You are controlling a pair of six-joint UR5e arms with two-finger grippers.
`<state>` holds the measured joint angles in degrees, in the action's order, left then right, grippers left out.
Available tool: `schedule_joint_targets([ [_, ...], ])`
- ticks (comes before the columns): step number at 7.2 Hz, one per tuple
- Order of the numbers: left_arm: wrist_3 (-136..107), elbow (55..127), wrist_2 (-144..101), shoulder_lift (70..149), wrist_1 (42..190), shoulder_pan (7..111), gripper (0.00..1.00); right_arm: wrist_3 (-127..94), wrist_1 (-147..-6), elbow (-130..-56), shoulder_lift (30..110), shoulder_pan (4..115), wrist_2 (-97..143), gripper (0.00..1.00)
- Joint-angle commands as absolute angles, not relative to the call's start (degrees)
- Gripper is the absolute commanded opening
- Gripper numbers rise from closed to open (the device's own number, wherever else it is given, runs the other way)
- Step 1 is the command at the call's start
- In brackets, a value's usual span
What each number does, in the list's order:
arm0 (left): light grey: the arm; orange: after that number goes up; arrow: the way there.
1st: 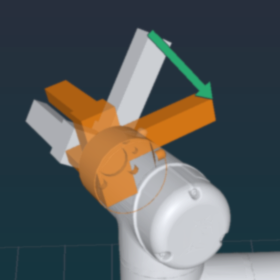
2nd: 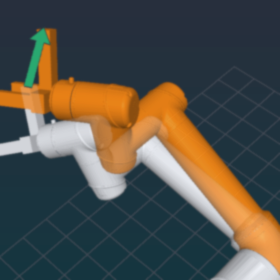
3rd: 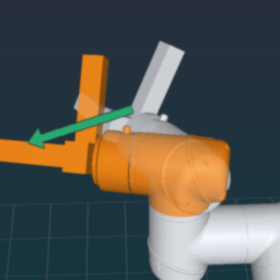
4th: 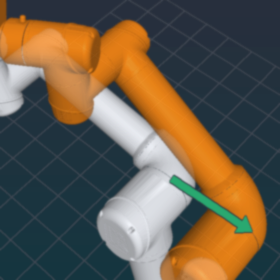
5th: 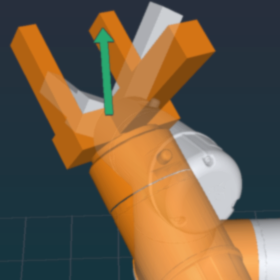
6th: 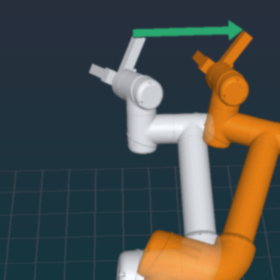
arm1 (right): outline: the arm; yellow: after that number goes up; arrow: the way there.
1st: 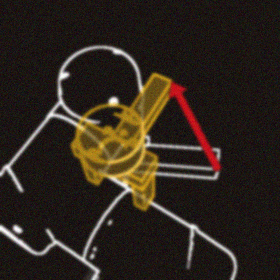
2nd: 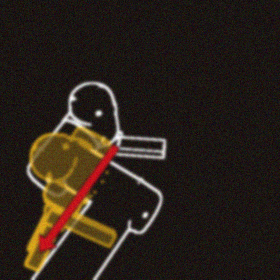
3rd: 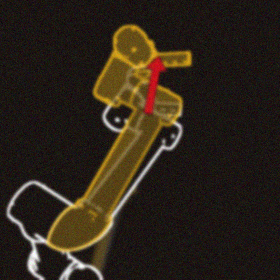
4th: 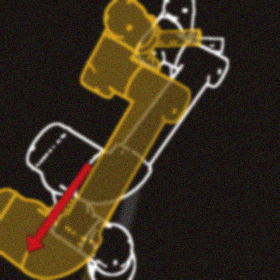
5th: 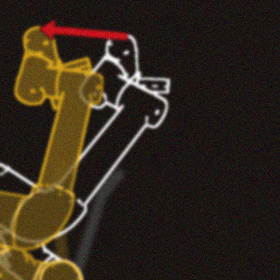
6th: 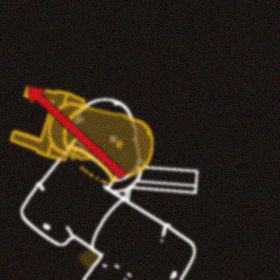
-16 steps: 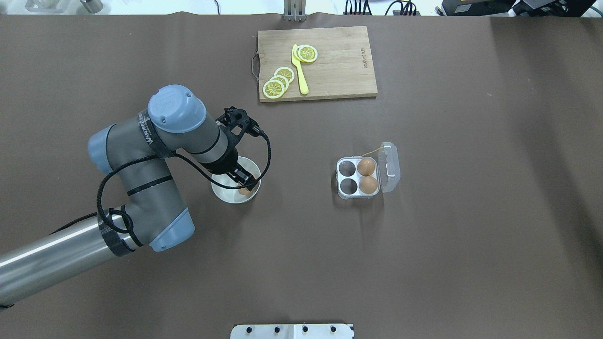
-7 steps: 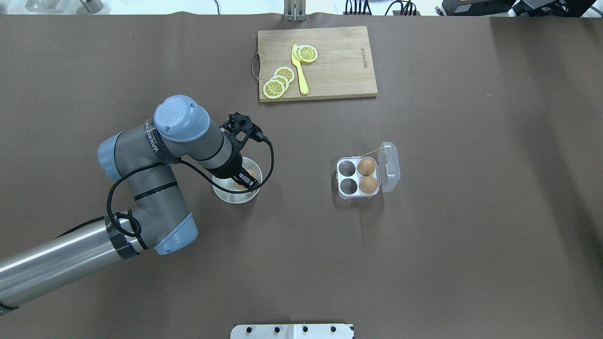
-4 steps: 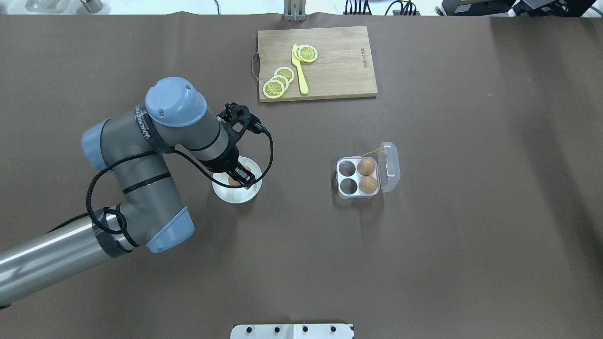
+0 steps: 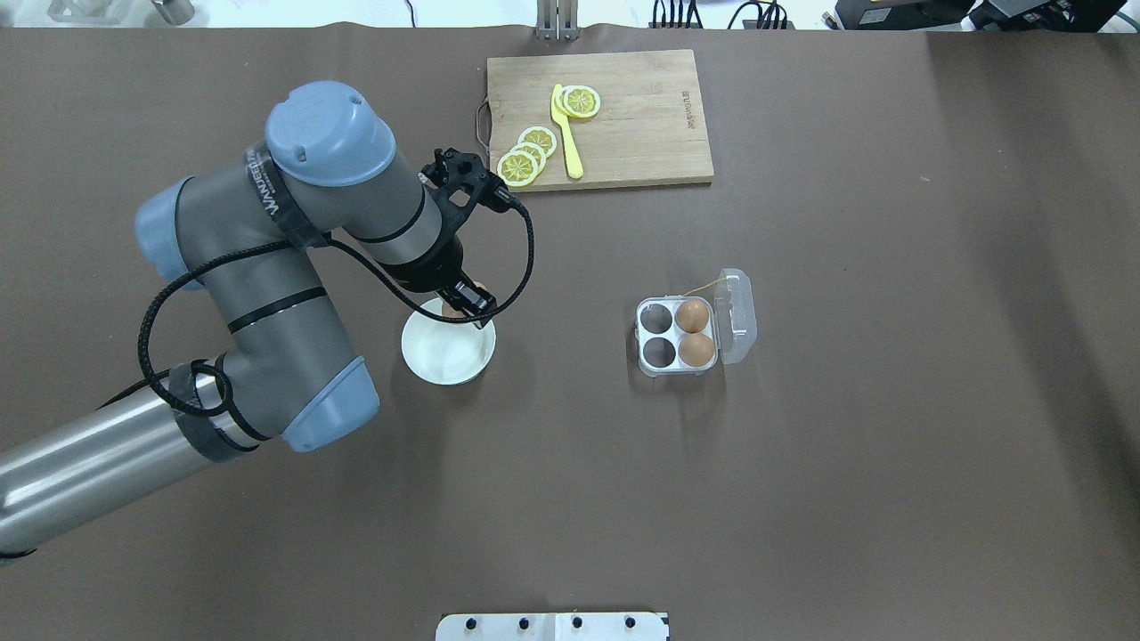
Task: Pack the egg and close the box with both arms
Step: 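Lift the egg with the left gripper and carry it over the egg box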
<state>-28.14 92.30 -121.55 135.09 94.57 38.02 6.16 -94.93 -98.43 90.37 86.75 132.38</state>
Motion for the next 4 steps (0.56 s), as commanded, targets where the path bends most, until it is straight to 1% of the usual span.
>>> schedule_joint_targets([
  [1, -28.39, 86.68, -121.55, 142.71, 94.83, 38.58, 0.22, 6.24, -94.92, -98.44, 90.35, 86.75, 132.63, 1.00],
  [3, -29.79, 76.17, -121.29, 150.69, 96.84, 38.67, 0.22, 6.42, -94.92, -98.44, 90.35, 86.75, 132.54, 1.00],
  [4, -30.66, 72.37, -121.03, 152.30, 100.42, 38.58, 0.22, 6.50, -94.92, -98.35, 90.35, 86.75, 132.45, 1.00],
])
